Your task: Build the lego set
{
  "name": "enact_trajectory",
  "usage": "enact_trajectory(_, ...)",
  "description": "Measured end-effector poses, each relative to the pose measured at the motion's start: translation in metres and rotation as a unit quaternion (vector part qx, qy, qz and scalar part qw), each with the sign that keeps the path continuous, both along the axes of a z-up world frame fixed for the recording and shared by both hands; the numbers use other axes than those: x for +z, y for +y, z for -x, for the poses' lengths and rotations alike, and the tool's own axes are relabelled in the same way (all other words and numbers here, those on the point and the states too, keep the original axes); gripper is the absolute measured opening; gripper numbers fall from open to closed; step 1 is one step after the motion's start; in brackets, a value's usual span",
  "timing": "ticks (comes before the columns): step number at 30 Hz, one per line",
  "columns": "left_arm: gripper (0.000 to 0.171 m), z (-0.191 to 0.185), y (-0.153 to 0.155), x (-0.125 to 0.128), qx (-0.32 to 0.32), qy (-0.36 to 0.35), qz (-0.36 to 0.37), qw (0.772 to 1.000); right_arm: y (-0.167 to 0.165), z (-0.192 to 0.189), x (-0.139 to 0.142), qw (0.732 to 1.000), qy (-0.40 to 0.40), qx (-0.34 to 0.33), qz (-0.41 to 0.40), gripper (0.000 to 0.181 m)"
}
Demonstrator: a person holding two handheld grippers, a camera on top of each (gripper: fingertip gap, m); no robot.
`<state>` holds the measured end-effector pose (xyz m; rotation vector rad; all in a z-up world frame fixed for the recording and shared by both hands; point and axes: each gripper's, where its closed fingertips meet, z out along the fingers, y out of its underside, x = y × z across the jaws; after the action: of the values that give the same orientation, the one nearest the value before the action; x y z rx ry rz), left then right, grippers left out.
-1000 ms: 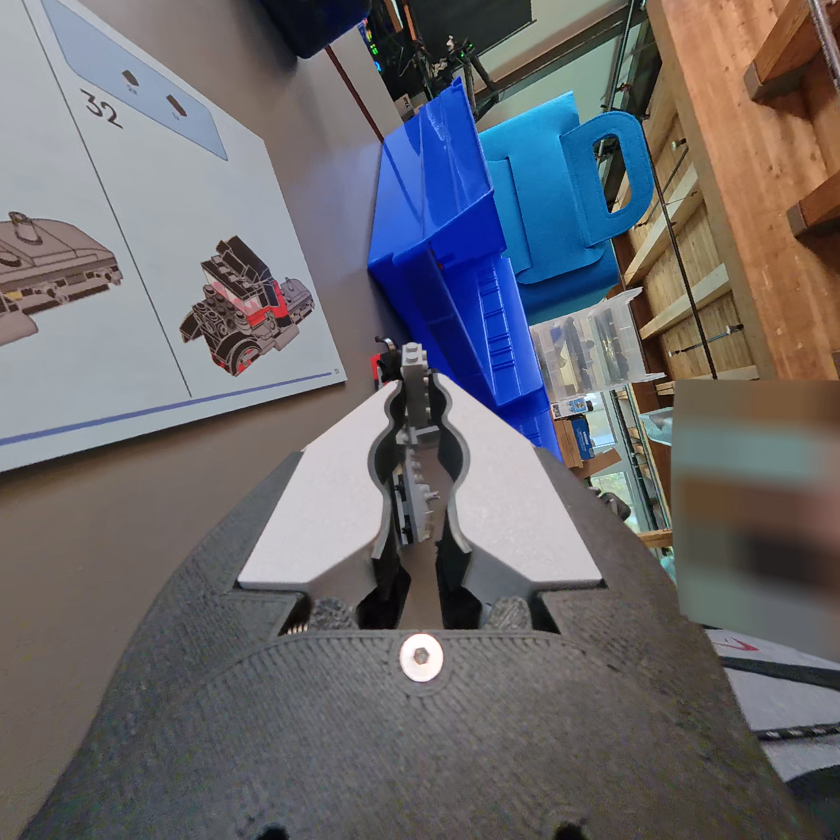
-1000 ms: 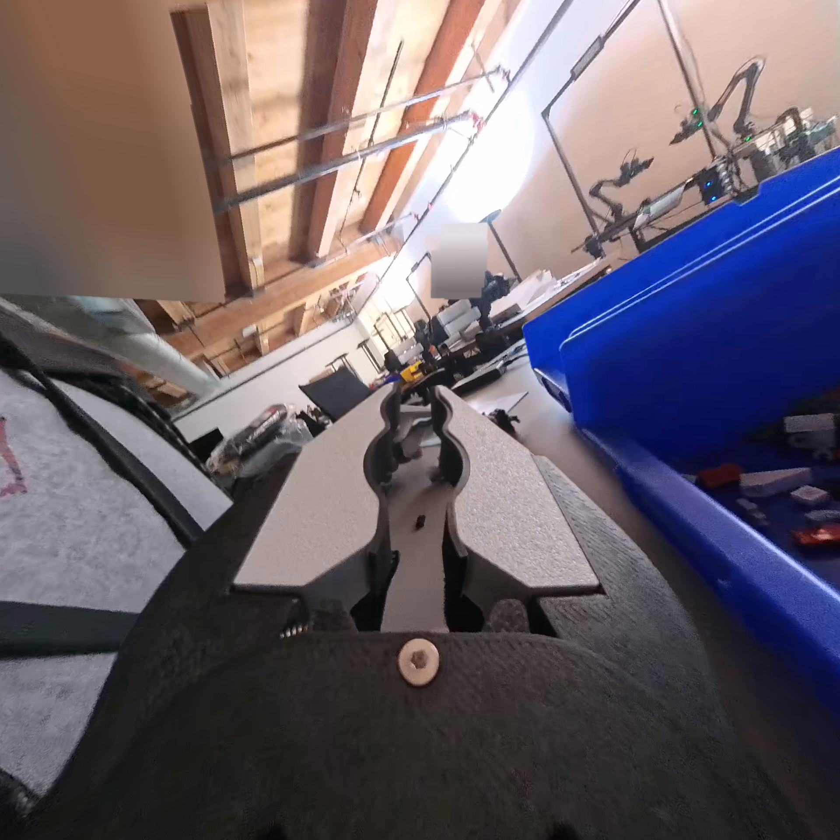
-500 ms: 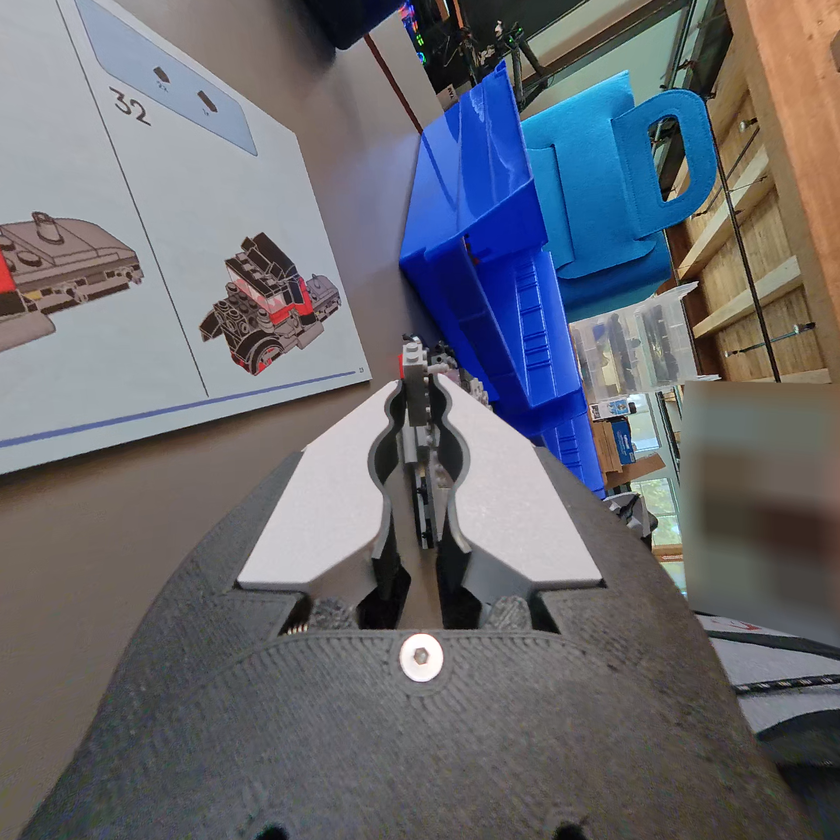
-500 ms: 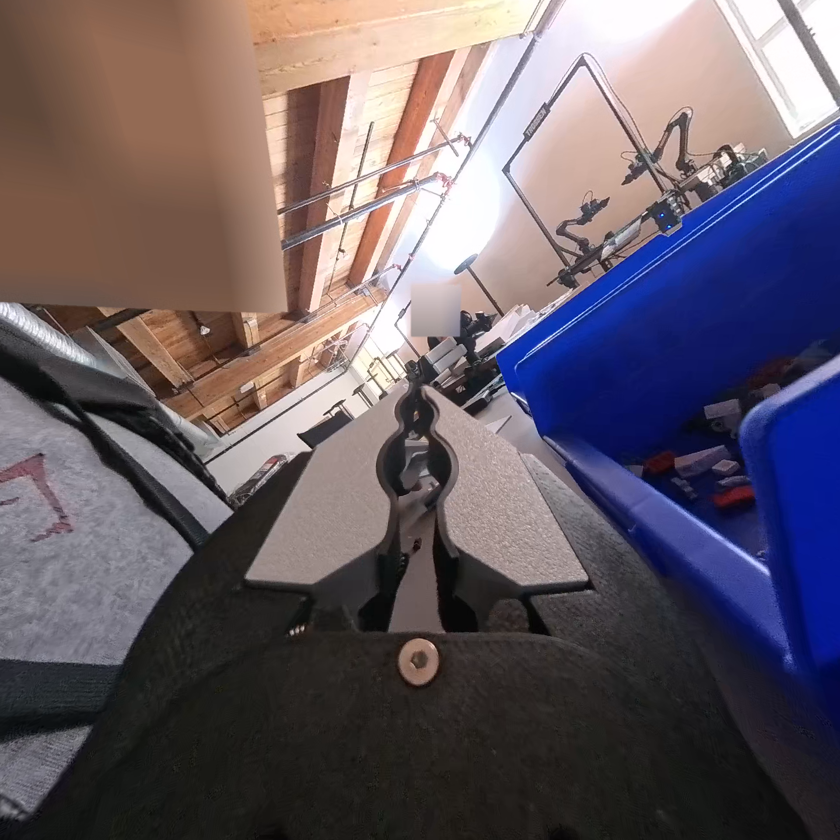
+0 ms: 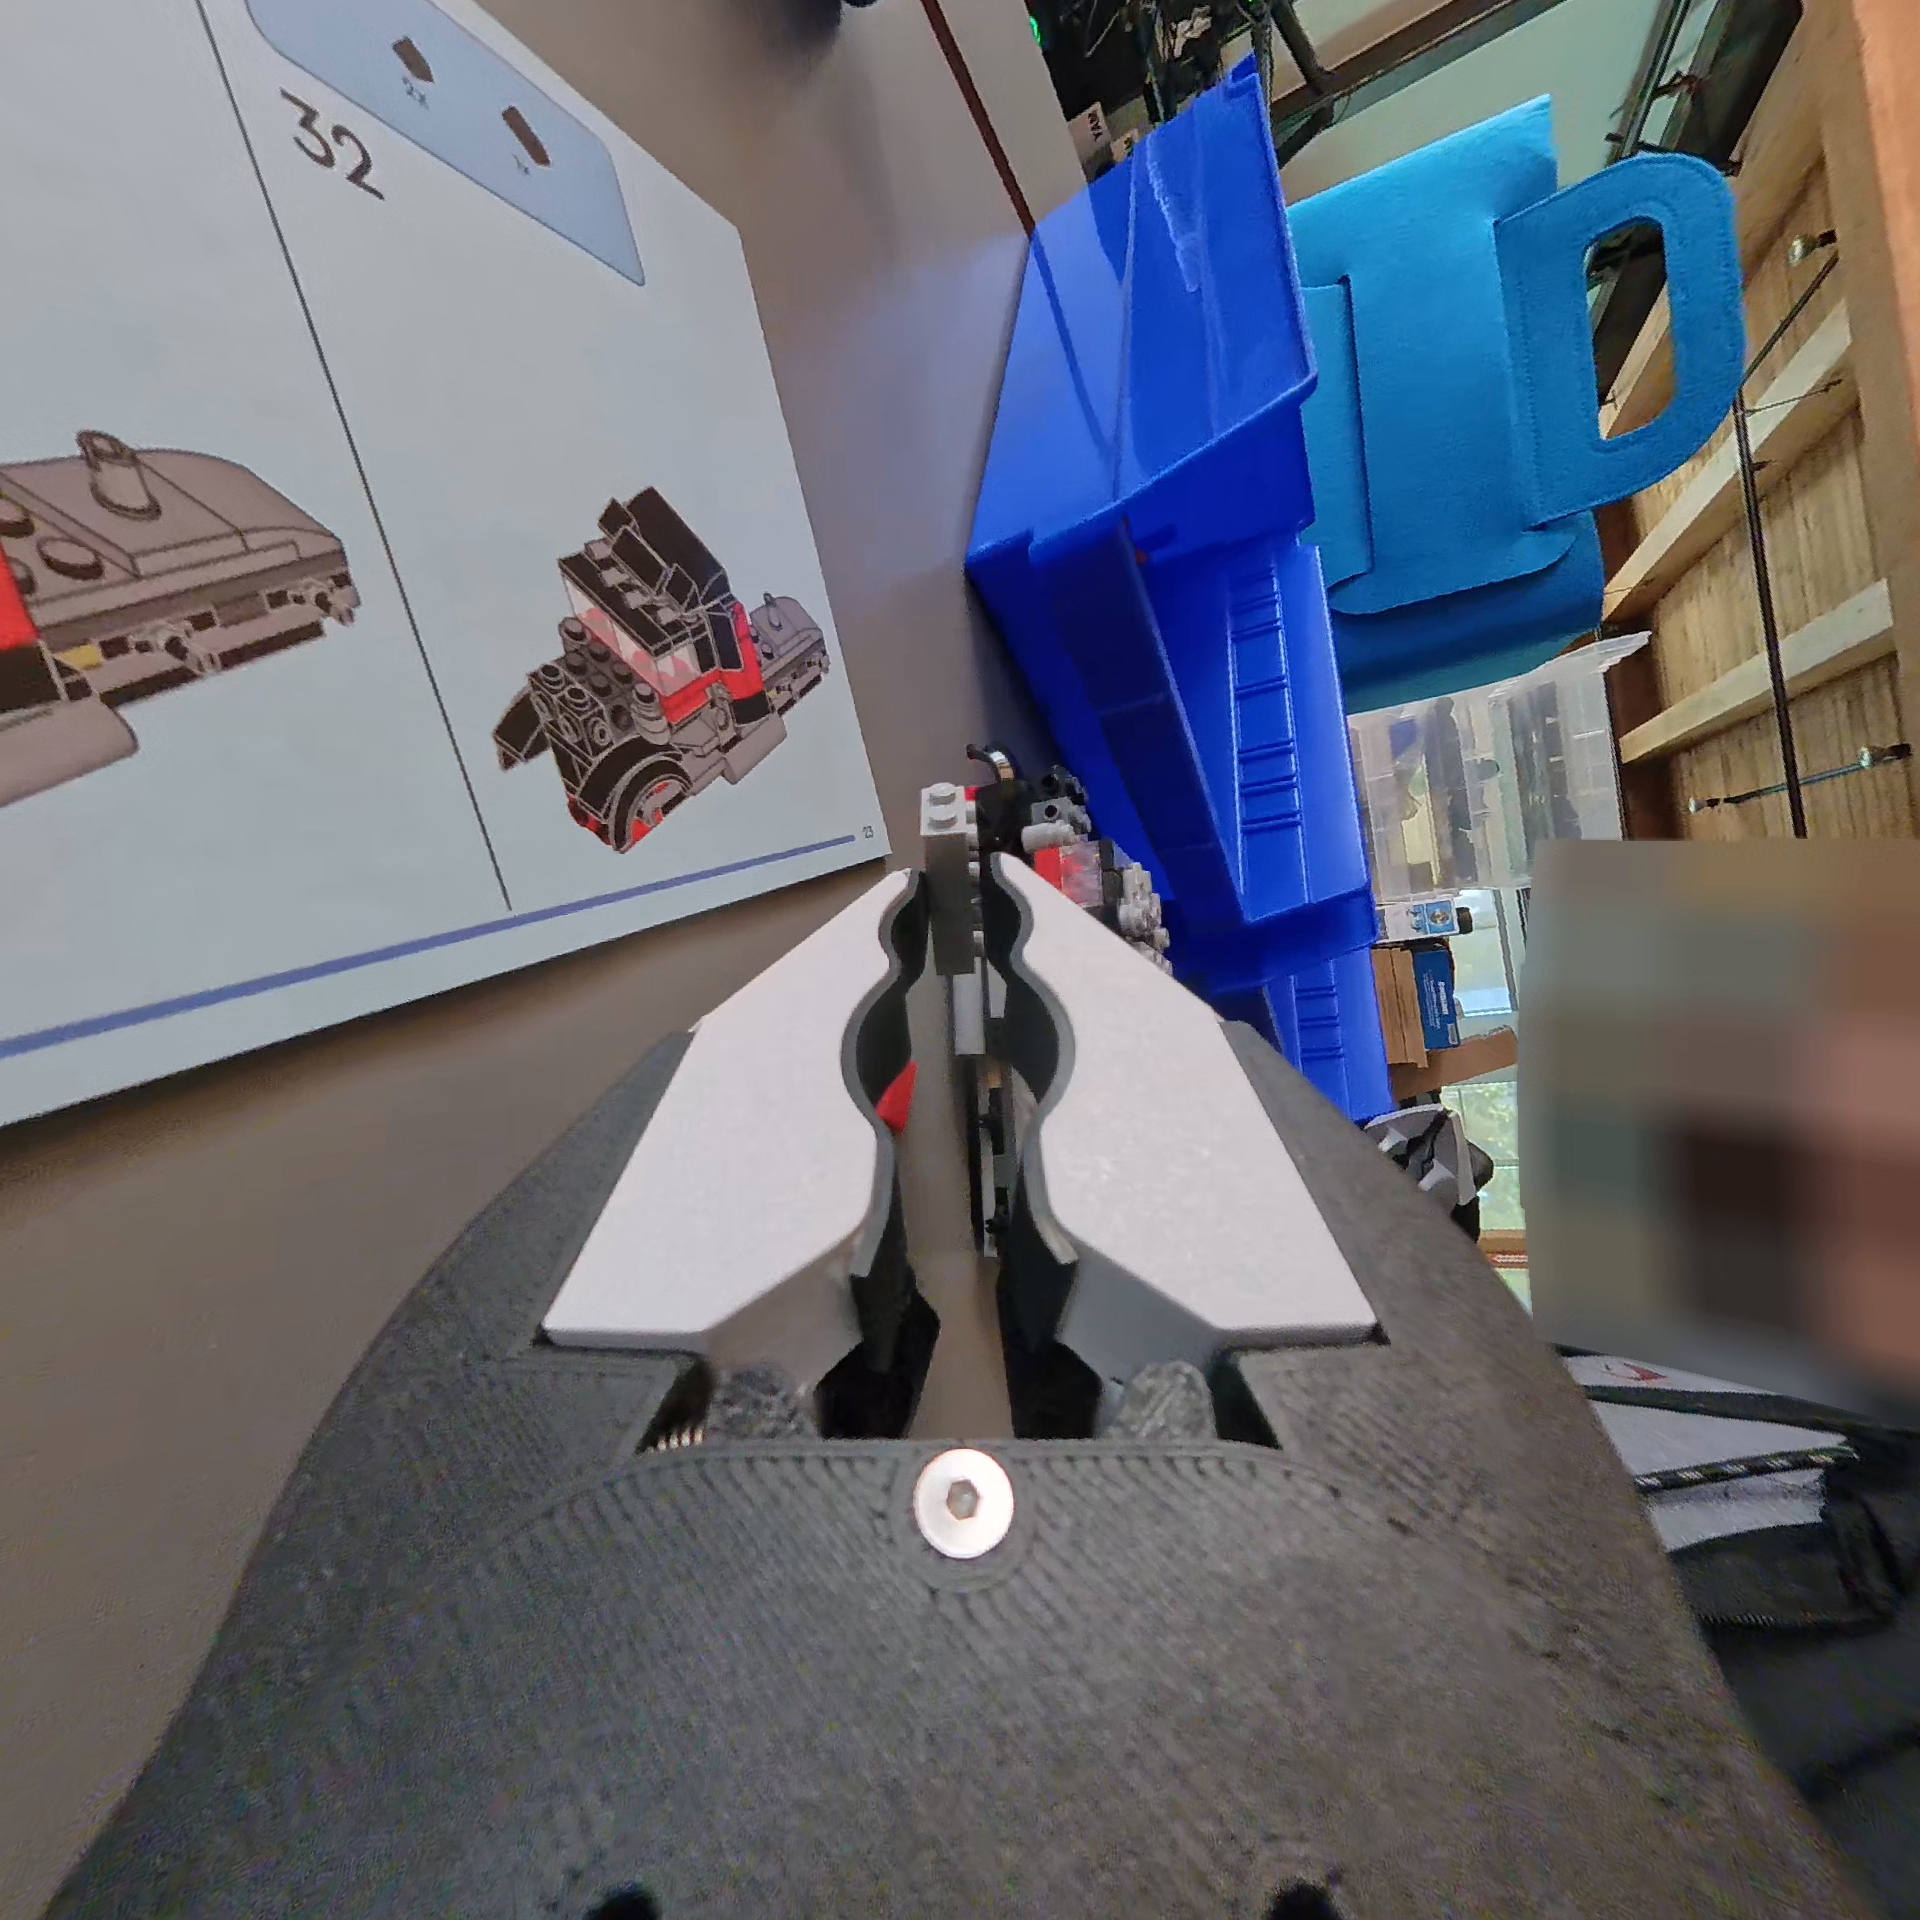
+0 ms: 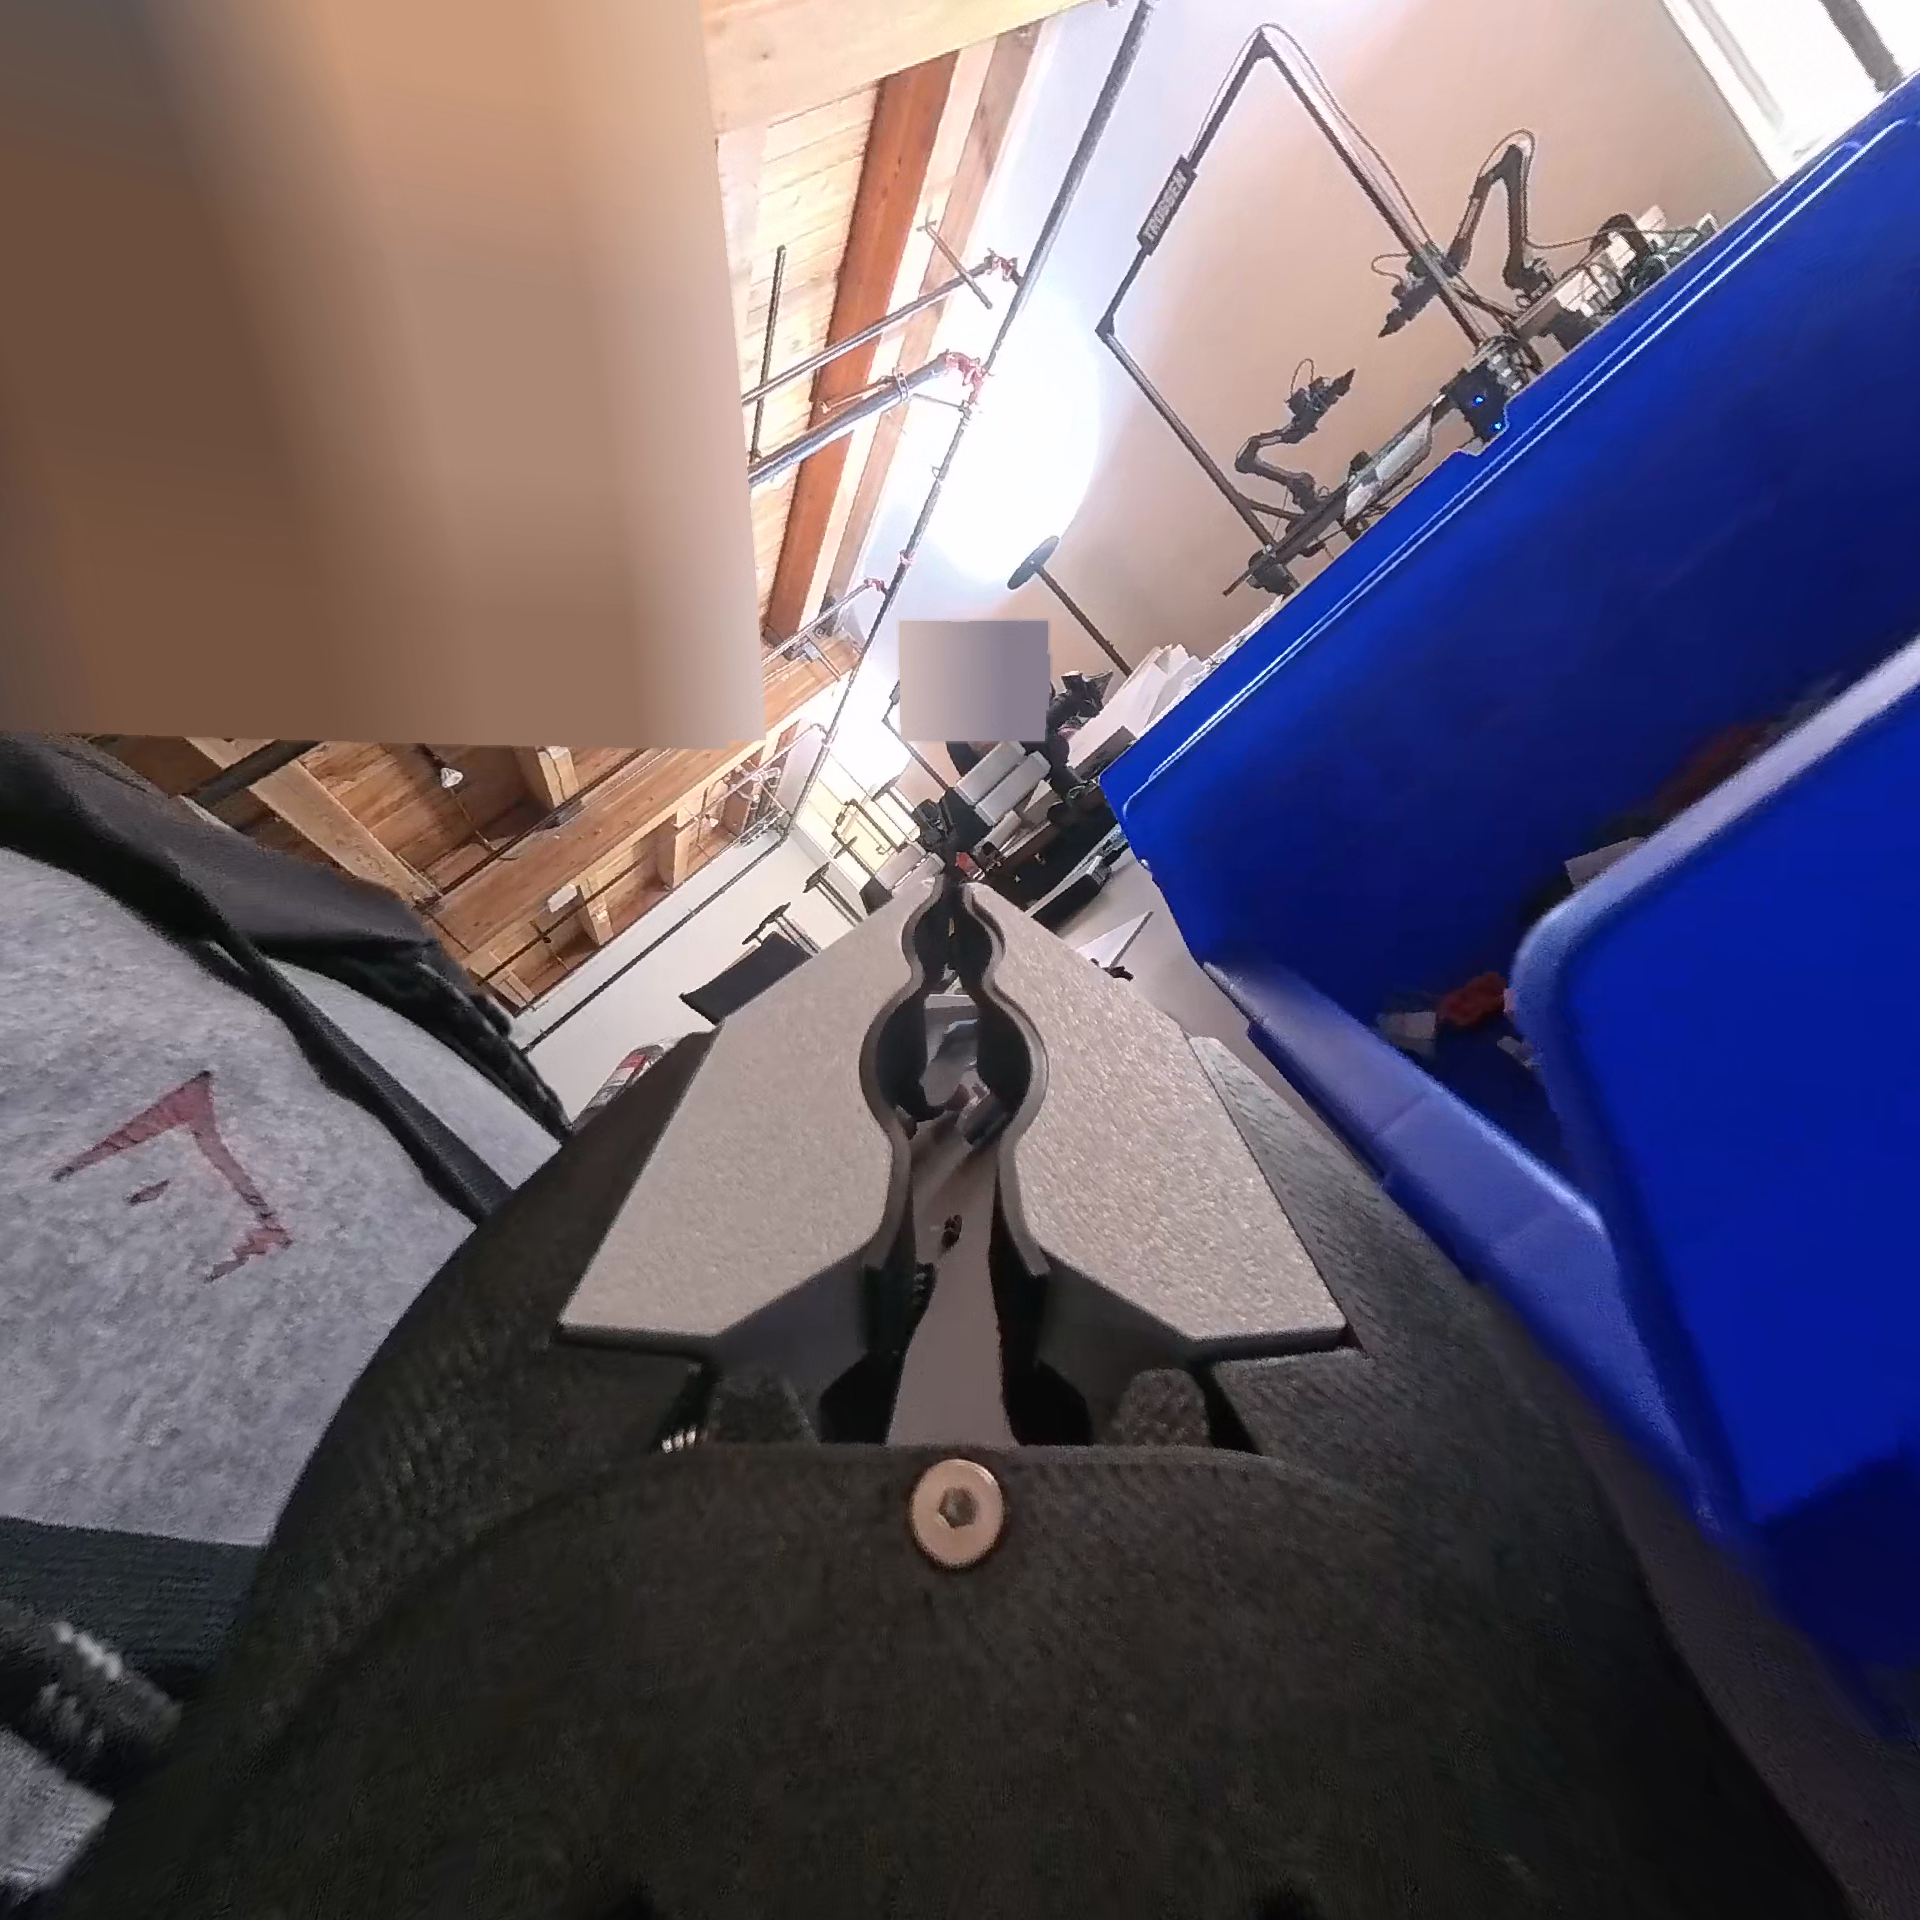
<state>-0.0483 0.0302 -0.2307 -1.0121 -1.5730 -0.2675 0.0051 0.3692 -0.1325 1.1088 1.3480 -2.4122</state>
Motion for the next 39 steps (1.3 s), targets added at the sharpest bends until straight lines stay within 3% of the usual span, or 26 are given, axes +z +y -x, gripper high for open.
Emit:
enact_trajectory(6, 0.011, 0.001, 0.001, -0.002, -0.002, -0.008, -0.001, 1.0, 0.005, 0.002, 0.006, 1.0, 0.018, -0.007, 0.016, 0.0)
enact_trajectory(9, 0.011, 0.0, 0.002, -0.002, -0.006, -0.01, -0.007, 1.0, 0.017, -0.02, 0.016, 0.997, 0.064, 0.047, 0.012, 0.007)
enact_trajectory(13, 0.011, -0.001, 0.004, -0.001, -0.017, -0.012, -0.016, 1.0, 0.07, -0.046, 0.003, 0.979, 0.076, 0.096, -0.163, 0.021)
enact_trajectory(16, 0.011, -0.001, 0.006, 0.0, -0.022, -0.01, -0.02, 1.0, 0.131, -0.044, 0.02, 0.955, 0.05, 0.106, -0.272, 0.024)
enact_trajectory(18, 0.011, -0.002, 0.006, 0.0, -0.025, -0.009, -0.023, 0.999, 0.172, -0.026, 0.024, 0.912, 0.057, 0.1, -0.394, 0.025)
enact_trajectory(20, 0.011, -0.002, 0.007, 0.002, -0.028, -0.006, -0.029, 0.999, 0.209, -0.004, 0.014, 0.833, 0.082, 0.124, -0.533, 0.026)
enact_trajectory(22, 0.011, -0.003, 0.006, 0.003, -0.027, -0.005, -0.034, 0.999, 0.231, 0.007, -0.002, 0.741, 0.135, 0.206, -0.625, 0.023)
enact_trajectory(24, 0.011, -0.003, 0.005, 0.005, -0.024, 0.001, -0.037, 0.999, 0.241, 0.015, -0.024, 0.673, 0.166, 0.296, -0.658, 0.023)
enact_trajectory(28, 0.011, -0.003, 0.001, 0.006, -0.009, 0.008, -0.033, 0.999, 0.225, 0.017, -0.062, 0.616, 0.191, 0.439, -0.625, 0.023)
enact_trajectory(31, 0.011, -0.002, -0.001, 0.004, 0.0, 0.004, -0.024, 1.0, 0.218, 0.014, -0.086, 0.567, 0.226, 0.495, -0.619, 0.022)
enact_trajectory(39, 0.011, 0.001, -0.003, -0.003, 0.007, -0.014, -0.008, 1.0, 0.203, 0.005, -0.106, 0.53, 0.315, 0.534, -0.579, 0.02)
